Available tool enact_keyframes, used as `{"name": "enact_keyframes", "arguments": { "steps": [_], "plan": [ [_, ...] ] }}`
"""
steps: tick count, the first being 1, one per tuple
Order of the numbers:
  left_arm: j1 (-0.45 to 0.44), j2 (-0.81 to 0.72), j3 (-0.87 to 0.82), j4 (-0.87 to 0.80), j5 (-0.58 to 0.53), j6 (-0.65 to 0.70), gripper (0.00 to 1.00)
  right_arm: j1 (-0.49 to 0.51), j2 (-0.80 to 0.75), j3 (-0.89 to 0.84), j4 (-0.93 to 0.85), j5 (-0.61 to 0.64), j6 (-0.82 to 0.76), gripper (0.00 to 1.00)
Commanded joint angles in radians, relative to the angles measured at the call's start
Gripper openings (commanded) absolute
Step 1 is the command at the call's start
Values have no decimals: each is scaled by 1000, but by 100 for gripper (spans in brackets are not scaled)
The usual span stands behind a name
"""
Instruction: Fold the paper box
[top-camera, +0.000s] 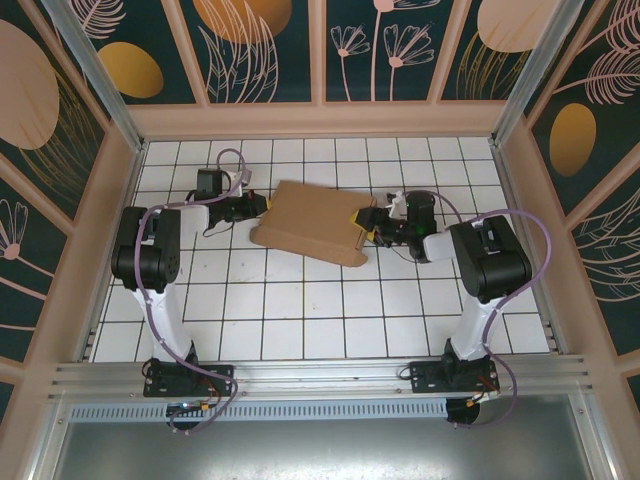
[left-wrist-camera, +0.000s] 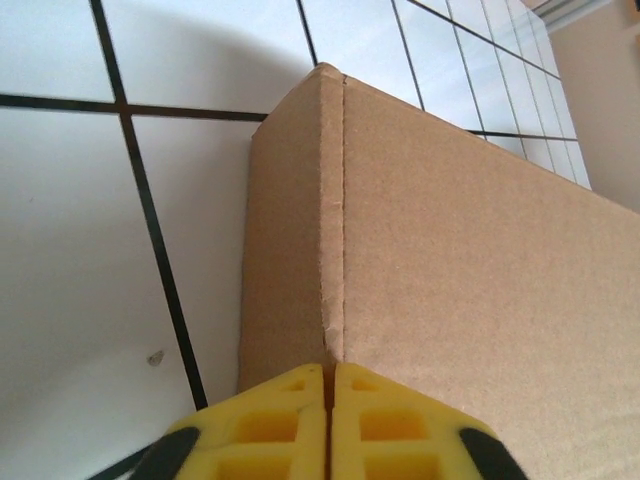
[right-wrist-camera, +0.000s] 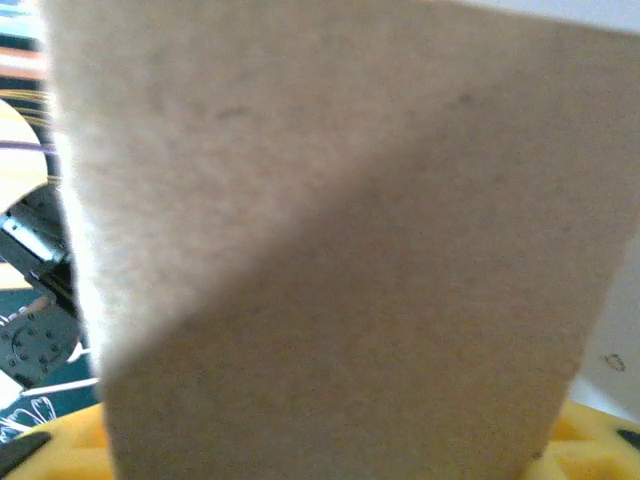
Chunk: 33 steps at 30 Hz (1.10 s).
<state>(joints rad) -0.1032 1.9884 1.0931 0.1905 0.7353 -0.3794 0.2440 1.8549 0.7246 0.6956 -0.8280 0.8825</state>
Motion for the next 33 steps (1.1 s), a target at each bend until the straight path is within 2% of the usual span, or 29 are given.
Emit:
{"name": "enact_keyframes", "arguments": {
  "steps": [1, 4, 6, 9, 11, 13, 15, 18, 20, 24, 33],
  "plan": [
    [-9, -61, -89, -170, -174, -56, 25, -14, -50, -24, 13, 7, 13, 48],
    [-14, -230, -105, -189, -259, -52, 36, -28, -62, -22, -56, 4, 12, 45],
    [-56, -333, -94, -230, -325, 25, 40, -33, -60, -33, -23, -41, 64, 45],
    [-233, -423, -83, -313, -552, 234, 46, -39, -54, -53, 57, -104, 160, 45],
    [-333, -461, -107, -312, -621, 329, 48, -42, -65, -63, 73, -122, 180, 44],
    [-392, -499, -153, -294, -603, 431, 49, -46, -80, -69, 55, -130, 174, 43],
    [-445, -555, -208, -300, -541, 607, 49, -51, -98, -73, 8, -130, 151, 41],
    [-512, -627, -285, -264, -671, 785, 51, -52, -122, -84, -40, -126, 114, 40],
    [-513, -637, -297, -253, -712, 842, 51, -51, -134, -95, -51, -127, 103, 40],
    [-526, -619, -275, -296, -693, 931, 51, -52, -138, -111, -42, -131, 107, 39],
    [-591, -540, -295, -233, -763, 1007, 51, -44, -123, -125, 14, -148, 144, 38]
  ]
}}
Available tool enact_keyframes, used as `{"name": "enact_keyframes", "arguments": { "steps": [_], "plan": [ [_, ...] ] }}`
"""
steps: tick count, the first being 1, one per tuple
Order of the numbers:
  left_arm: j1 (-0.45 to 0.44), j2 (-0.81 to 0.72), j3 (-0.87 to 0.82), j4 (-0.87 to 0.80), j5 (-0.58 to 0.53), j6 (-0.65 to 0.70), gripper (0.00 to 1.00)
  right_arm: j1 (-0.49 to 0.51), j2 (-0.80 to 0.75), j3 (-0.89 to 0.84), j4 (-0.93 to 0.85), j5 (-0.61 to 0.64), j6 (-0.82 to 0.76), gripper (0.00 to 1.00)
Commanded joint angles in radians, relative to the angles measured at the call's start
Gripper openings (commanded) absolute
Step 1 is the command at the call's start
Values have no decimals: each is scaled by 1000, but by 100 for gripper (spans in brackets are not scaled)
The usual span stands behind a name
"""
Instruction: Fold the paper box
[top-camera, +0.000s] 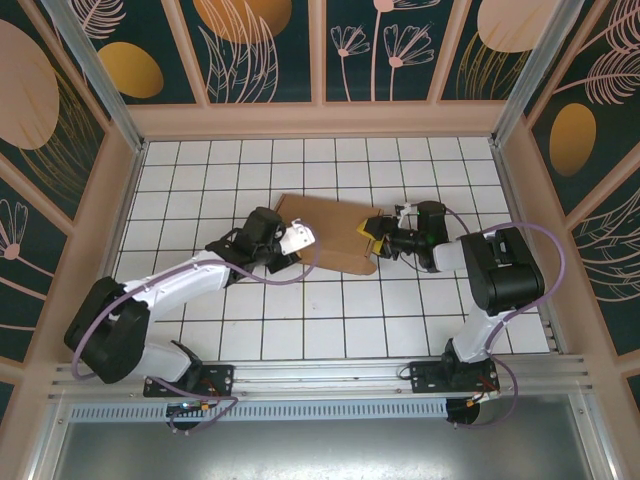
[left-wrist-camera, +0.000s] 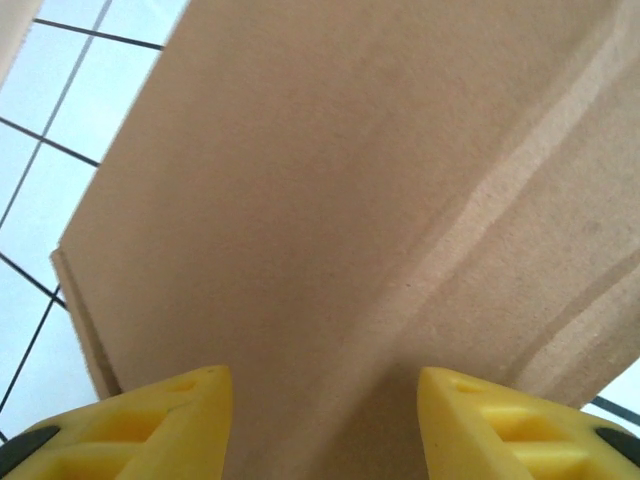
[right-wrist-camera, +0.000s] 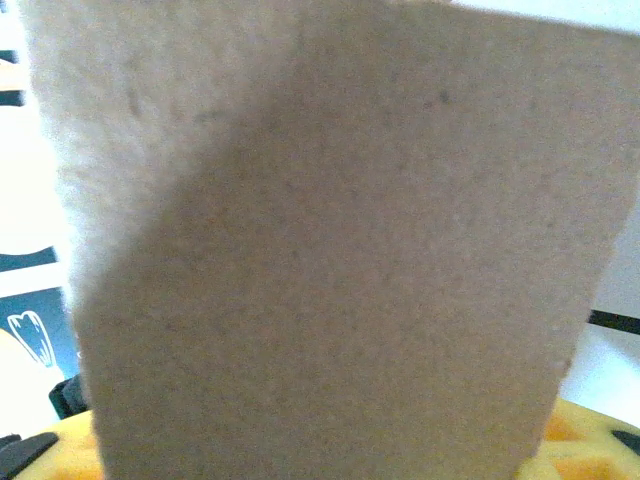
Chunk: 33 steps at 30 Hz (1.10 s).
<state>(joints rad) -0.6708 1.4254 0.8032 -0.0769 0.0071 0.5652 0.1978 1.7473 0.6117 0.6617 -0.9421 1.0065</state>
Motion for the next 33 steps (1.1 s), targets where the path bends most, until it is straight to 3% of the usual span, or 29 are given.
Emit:
{"name": "enact_keyframes", "arguments": {
  "steps": [1, 8, 16, 21, 24, 28, 33],
  "plan": [
    [-36, 31, -15, 54, -44, 74, 52, 4, -15, -12, 53, -35, 25, 38],
    [-83, 100, -83, 333, -269, 137, 52, 33, -22, -22, 76, -41, 53, 37],
    [-118, 168, -226, 797, -420, 313, 52, 68, -49, -50, 137, -52, 123, 32],
    [-119, 228, -255, 951, -474, 361, 52, 68, -33, -89, 284, -76, 233, 31],
    [-123, 165, -261, 857, -432, 366, 55, 59, -49, -101, 312, -84, 264, 30],
    [-123, -24, -280, 625, -247, 371, 60, 45, -102, -111, 291, -87, 264, 29],
    [-125, -132, -253, 416, -133, 409, 82, 50, -139, -143, 338, -93, 307, 30]
  ]
}}
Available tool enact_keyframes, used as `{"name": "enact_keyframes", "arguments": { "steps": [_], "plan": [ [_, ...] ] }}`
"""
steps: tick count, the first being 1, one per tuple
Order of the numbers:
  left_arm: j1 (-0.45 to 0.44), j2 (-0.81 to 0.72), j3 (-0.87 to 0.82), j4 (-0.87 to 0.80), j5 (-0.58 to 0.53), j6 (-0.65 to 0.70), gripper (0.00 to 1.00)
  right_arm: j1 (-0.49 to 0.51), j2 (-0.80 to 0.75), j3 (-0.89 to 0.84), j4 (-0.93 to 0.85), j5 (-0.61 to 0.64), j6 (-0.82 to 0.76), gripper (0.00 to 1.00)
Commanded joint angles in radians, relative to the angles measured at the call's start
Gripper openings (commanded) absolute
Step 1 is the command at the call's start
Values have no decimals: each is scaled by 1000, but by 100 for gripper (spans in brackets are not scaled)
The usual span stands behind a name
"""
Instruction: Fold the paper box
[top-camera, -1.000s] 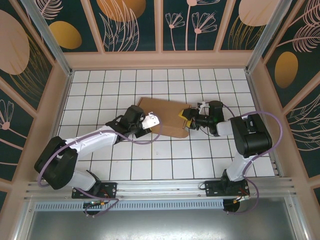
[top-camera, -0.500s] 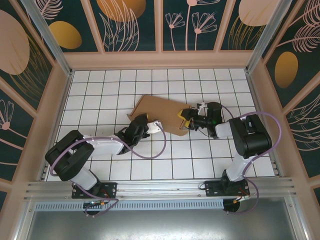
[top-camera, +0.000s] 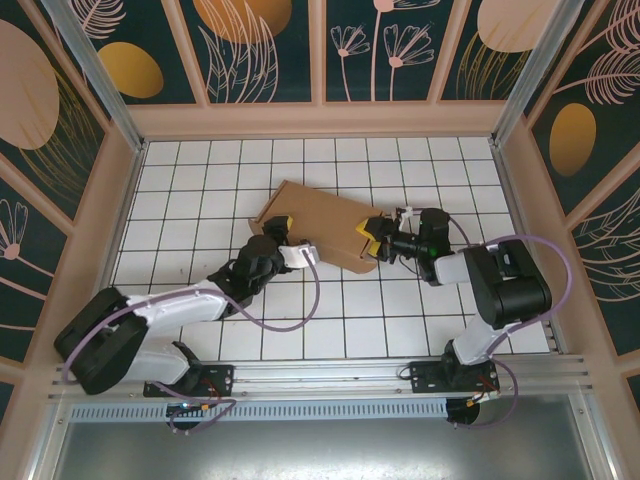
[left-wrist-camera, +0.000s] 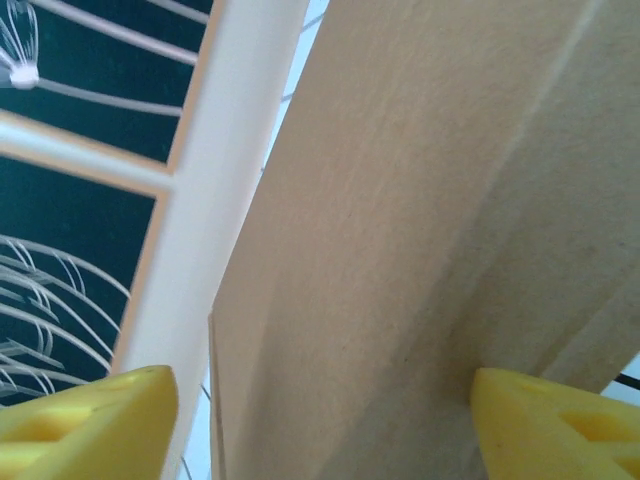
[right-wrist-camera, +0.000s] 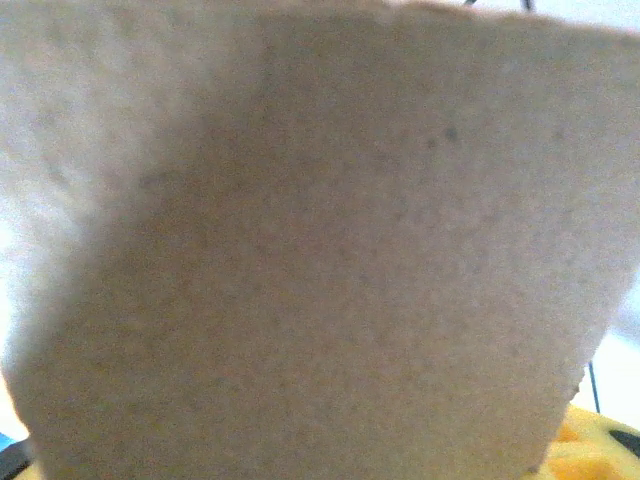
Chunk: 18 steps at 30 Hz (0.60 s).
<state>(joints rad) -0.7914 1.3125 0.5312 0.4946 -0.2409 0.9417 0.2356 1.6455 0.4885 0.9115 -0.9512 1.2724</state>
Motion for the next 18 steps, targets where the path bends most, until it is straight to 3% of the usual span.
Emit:
{"name": "enact_keyframes", "arguments": {
  "steps": [1, 9, 18],
  "plan": [
    [-5, -20, 24, -167, 105, 45, 83, 14, -42, -28, 103, -88, 53, 30],
    [-22, -16, 71, -271, 86, 143, 84, 21, -91, -106, 252, -91, 168, 30],
    [-53, -12, 90, -378, 37, 224, 83, 22, -156, -116, 251, -83, 208, 30]
  ]
}}
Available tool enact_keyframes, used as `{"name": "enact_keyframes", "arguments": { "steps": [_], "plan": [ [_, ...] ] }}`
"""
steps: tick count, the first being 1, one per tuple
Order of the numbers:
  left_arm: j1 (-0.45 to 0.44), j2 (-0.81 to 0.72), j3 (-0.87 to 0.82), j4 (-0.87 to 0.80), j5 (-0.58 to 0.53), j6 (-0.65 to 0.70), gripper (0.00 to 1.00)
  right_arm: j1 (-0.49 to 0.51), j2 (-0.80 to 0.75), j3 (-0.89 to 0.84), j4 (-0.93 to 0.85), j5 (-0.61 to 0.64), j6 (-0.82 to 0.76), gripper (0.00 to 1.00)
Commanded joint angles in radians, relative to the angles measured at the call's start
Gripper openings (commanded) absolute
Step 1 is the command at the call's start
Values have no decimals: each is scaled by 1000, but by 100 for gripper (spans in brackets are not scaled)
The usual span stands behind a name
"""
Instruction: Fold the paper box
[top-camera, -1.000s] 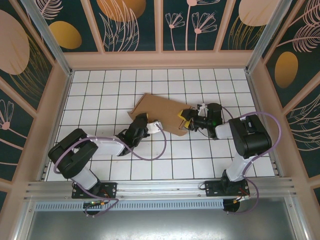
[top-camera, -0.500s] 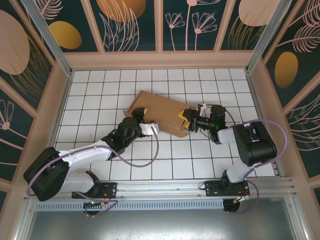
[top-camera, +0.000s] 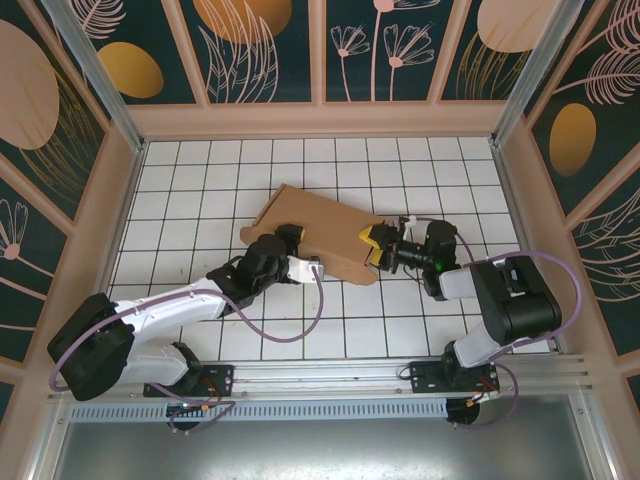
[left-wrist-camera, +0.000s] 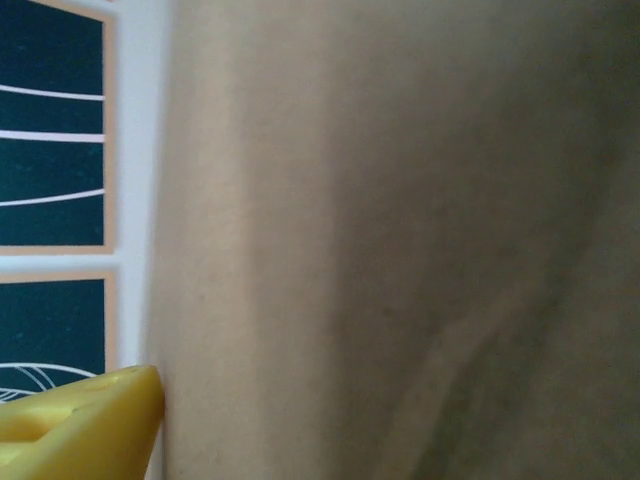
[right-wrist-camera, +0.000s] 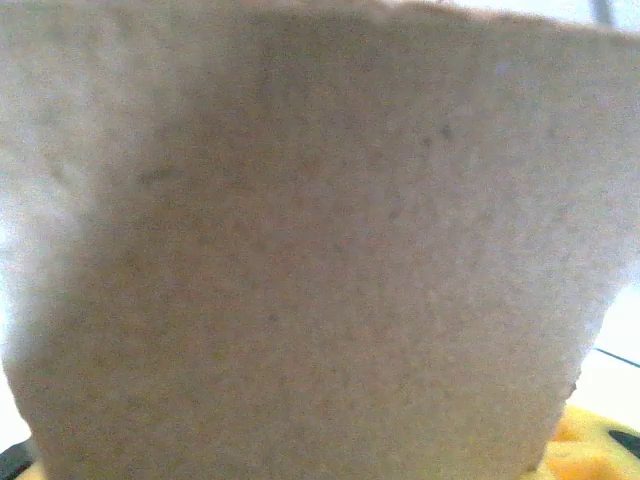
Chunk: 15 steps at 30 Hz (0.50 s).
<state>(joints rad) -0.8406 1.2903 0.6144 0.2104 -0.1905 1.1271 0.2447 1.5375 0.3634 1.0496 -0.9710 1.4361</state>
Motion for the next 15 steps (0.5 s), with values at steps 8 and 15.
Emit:
{"name": "enact_keyframes", "arguments": {
  "steps": [8, 15],
  "plan": [
    [-18, 19, -29, 203, -247, 83, 78, 48, -74, -9, 112, -32, 79, 31],
    [-37, 12, -107, 468, -317, 250, 63, 105, -105, -29, 117, 0, 122, 36]
  ]
}}
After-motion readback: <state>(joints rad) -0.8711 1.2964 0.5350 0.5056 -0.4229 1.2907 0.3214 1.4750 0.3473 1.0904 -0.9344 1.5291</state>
